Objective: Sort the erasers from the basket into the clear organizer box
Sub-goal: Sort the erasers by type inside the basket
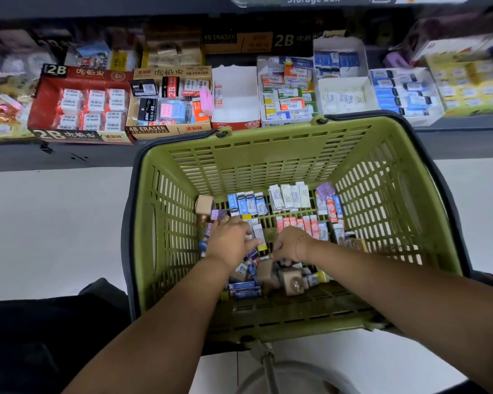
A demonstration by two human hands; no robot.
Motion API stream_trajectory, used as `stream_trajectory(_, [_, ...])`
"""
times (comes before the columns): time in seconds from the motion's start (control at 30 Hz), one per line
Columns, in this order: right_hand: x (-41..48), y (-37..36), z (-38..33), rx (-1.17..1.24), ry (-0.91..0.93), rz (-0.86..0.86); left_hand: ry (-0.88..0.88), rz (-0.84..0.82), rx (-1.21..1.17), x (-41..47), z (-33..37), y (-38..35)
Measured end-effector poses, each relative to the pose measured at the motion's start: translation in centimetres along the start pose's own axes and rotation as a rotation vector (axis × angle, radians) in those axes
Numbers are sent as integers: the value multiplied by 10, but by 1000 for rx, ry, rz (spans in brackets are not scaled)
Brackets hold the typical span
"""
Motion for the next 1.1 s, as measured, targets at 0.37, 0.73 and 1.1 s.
stream_trajectory(0.37, [-18, 78, 53, 420, -127, 368, -91, -50, 50, 2, 29, 2])
stream_trajectory(0.73, [10, 38, 48, 417, -58, 373, -247, -149, 244, 14, 39, -17])
stream_trajectory(1.1, [27, 22, 31, 21, 191, 353, -168, 19, 97, 15, 34, -15])
Point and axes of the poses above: each hand's wrist, its own x-axis towards the middle knuckle, its own y-axis out of the back of the hand, z = x × y, the point moved 2 cm from there along x, towards the middle knuckle, and after that the axes turned 15 degrees about x, right-handed, at the moved point
